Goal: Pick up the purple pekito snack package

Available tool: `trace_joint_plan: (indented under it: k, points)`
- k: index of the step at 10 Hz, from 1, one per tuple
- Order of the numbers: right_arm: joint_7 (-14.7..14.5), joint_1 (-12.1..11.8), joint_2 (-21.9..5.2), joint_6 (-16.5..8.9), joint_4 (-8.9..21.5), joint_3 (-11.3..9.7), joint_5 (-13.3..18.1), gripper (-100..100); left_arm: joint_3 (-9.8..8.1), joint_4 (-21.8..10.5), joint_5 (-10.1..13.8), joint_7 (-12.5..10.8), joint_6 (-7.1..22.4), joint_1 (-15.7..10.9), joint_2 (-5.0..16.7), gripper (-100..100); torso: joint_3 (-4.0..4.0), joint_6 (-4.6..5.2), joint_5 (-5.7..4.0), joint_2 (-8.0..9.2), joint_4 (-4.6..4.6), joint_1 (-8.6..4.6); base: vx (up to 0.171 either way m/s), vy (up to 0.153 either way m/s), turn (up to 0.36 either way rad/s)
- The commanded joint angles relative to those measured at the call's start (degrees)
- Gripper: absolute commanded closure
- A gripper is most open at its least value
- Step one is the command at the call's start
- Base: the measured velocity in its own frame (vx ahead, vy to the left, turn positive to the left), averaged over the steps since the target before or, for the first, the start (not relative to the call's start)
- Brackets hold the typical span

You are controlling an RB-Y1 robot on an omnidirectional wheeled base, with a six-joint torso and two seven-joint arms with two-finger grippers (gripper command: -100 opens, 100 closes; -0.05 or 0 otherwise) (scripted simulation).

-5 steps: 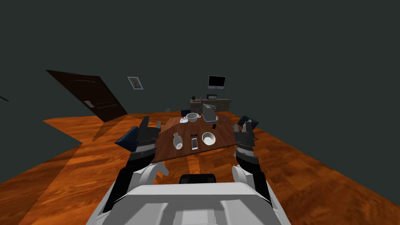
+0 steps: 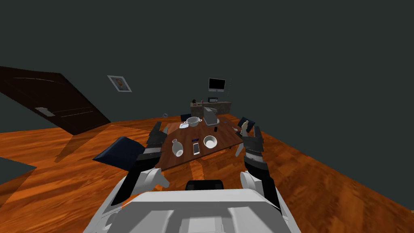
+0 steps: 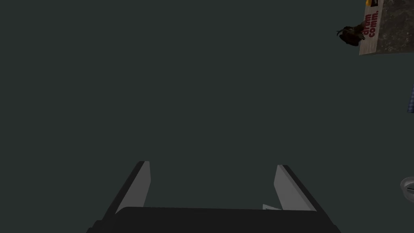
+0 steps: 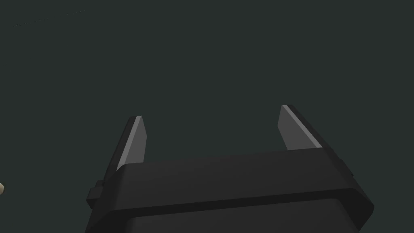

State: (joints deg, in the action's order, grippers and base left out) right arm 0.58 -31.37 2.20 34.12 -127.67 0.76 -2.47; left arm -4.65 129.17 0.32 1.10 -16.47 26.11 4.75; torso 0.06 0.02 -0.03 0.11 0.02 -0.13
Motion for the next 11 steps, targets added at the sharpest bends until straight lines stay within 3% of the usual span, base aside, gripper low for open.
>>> trace_joint_plan:
  k: [1, 2, 4, 5, 6, 7, 8, 9, 10, 11]
  points:
    - [0.0, 0.0, 0.0, 0.0, 0.0, 0.0, 0.0, 0, -1.99, -2.19, -0.82, -0.17, 2.86, -1.61, 1.27, -100, 0.0, 0.0, 0.0, 0.0, 0.0, 0.0, -0.023, -0.04, -0.289]
    - [0.0, 0.0, 0.0, 0.0, 0.0, 0.0, 0.0, 0, -1.99, -2.19, -0.82, -0.17, 3.37, -1.61, 1.27, -100, -0.01, 0.01, 0.0, -0.01, 0.0, 0.01, -0.017, -0.02, -0.08]
    - [0.0, 0.0, 0.0, 0.0, 0.0, 0.0, 0.0, 0, -4.87, -5.57, -2.03, -0.41, 6.86, -3.91, 2.73, -100, -0.02, 0.0, 0.02, -0.04, -0.01, 0.07, -0.018, -0.03, -0.263]
    - [0.0, 0.0, 0.0, 0.0, 0.0, 0.0, 0.0, 0, -4.87, -5.57, -2.03, -0.41, 7.95, -3.91, 2.73, -100, -0.02, 0.01, 0.01, -0.03, -0.01, 0.04, -0.015, -0.017, -0.103]
    - [0.0, -0.01, 0.0, 0.0, 0.0, 0.01, 0.0, 0, -6.54, -7.5, -2.69, -0.56, 10.09, -5.22, 3.46, -100, -0.02, -0.05, 0.02, -0.04, -0.01, 0.09, -0.015, -0.025, -0.239]
    - [0.0, 0.0, 0.0, 0.0, 0.0, 0.0, 0.0, 0, -6.54, -7.5, -2.69, -0.56, 10.54, -5.22, 3.46, -100, -0.02, 0.0, 0.01, -0.03, -0.01, 0.07, -0.013, -0.015, -0.099]
    - [0.0, -0.01, 0.0, 0.0, 0.0, 0.01, 0.0, 0, -8.36, -9.46, -3.37, -0.73, 13.32, -6.62, 4.17, -100, -0.02, -0.05, 0.02, -0.05, -0.01, 0.1, -0.013, -0.024, -0.23]
    - [0.0, 0.0, 0.0, 0.0, 0.0, 0.0, 0.0, 0, -8.36, -9.57, -3.37, -0.73, 13.32, -6.62, 4.17, -100, -0.03, 0.0, 0.02, -0.05, -0.01, 0.09, -0.012, -0.013, -0.132]
    - [0.0, -0.01, -0.01, 0.0, 0.0, 0.01, 0.0, 0, -10.32, -11.77, -4.07, -0.92, 15.8, -8.12, 4.88, -100, -0.02, -0.05, 0.02, -0.04, -0.01, 0.11, -0.012, -0.022, -0.248]
    - [0.0, 0.0, 0.0, 0.0, 0.0, 0.0, 0.0, 0, -10.32, -11.77, -4.07, -0.92, 16.29, -8.12, 4.88, -100, -0.03, -0.01, 0.02, -0.05, -0.01, 0.11, -0.009, -0.013, -0.134]
